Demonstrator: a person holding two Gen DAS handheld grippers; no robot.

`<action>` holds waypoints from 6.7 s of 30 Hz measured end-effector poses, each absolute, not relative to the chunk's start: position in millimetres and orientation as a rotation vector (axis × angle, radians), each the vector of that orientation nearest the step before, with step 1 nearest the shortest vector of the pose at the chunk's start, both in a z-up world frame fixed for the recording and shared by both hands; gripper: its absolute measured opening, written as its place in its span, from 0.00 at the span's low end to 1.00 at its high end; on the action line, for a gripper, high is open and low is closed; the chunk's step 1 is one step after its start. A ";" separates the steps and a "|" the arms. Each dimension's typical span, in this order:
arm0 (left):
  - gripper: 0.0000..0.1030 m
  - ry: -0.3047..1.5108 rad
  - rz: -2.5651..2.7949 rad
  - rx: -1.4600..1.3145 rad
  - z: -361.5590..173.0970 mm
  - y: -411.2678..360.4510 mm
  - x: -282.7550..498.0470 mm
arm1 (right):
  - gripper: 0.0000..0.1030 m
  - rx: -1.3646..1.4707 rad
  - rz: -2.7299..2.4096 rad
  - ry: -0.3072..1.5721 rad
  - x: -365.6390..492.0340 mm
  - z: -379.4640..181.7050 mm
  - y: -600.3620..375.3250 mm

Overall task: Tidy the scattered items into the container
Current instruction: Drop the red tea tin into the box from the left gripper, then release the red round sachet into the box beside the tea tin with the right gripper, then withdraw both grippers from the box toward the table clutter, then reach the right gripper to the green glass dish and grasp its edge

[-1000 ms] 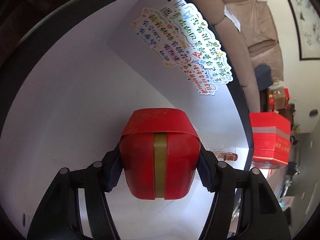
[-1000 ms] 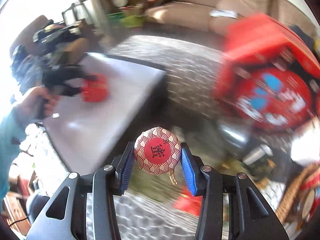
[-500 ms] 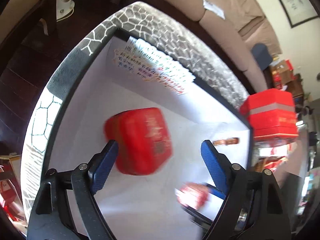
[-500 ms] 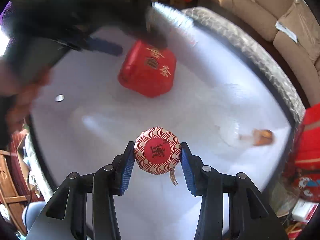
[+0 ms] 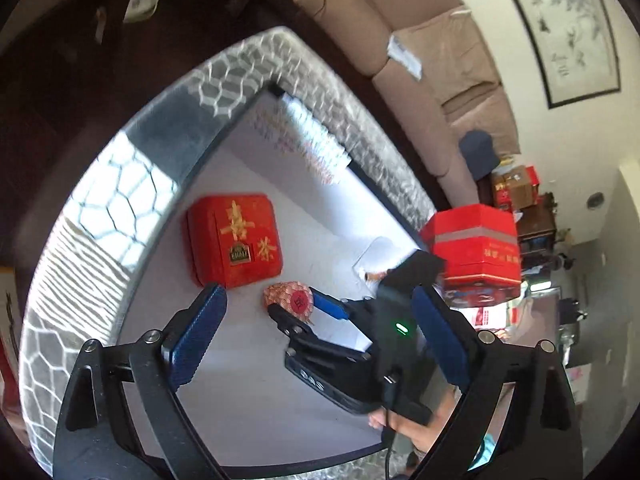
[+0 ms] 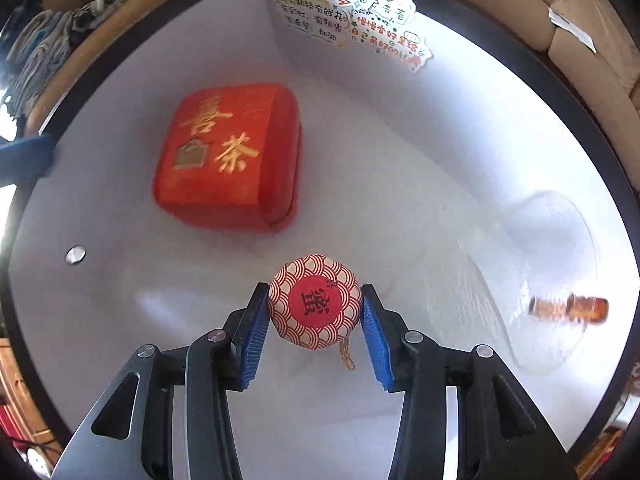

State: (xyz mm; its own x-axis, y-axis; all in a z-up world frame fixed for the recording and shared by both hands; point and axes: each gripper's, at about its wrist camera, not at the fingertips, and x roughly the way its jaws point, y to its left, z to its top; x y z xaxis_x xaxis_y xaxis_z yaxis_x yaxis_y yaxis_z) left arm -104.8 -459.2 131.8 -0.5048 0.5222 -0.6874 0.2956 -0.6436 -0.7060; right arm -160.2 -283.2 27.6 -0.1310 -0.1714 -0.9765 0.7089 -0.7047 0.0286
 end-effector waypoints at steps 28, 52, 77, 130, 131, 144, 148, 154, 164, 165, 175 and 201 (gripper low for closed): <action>0.95 -1.063 2.347 -1.608 109.4 -413.7 -128.6 | 0.47 1.237 -2.069 0.395 -123.6 179.4 -169.7; 1.00 -0.861 2.279 -1.936 31.0 -390.8 -215.0 | 0.51 1.236 -2.029 0.310 -128.7 158.2 -117.3; 0.99 -0.924 2.422 -1.786 51.3 -385.8 -211.6 | 0.52 1.240 -2.004 0.311 -119.7 154.2 -124.1; 1.00 -0.891 2.143 -1.517 100.2 -332.3 -136.1 | 0.52 1.252 -2.172 0.070 -91.2 190.2 -8.4; 1.00 -0.846 2.168 -1.486 111.4 -325.4 -126.8 | 0.53 1.258 -2.193 0.052 -89.5 191.9 6.1; 1.00 -0.212 2.338 -1.212 171.4 -116.1 -5.2 | 0.63 1.392 -2.448 -0.092 -32.0 165.3 180.3; 1.00 -0.116 2.376 -1.208 145.1 -77.2 18.0 | 0.63 1.392 -2.449 -0.148 -14.3 140.0 198.1; 1.00 -0.045 2.539 -1.201 98.5 -50.6 30.9 | 0.63 1.382 -2.382 -0.222 -3.5 98.4 191.8; 0.98 0.288 2.669 -1.232 44.5 -21.7 11.6 | 0.63 1.373 -2.351 -0.277 -3.9 69.0 194.1; 0.97 0.310 2.671 -1.249 39.3 -21.5 8.3 | 0.63 1.376 -2.358 -0.287 -4.5 68.4 196.4; 0.75 0.430 2.708 -1.309 9.2 -23.9 -13.7 | 0.63 1.383 -2.374 -0.340 -6.5 65.3 212.7; 0.63 -0.195 2.534 -1.247 52.6 -66.4 45.6 | 0.54 1.418 -1.985 -0.636 -20.2 36.1 131.9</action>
State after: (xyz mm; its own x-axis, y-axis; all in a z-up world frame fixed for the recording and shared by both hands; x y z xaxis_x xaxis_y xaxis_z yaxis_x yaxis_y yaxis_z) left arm 45.6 -66.4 52.6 -0.5736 0.3325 -0.7487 -0.2141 -0.9430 -0.2547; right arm -20.2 131.9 36.1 -0.2396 -0.7152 -0.6566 0.2008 -0.6982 0.6872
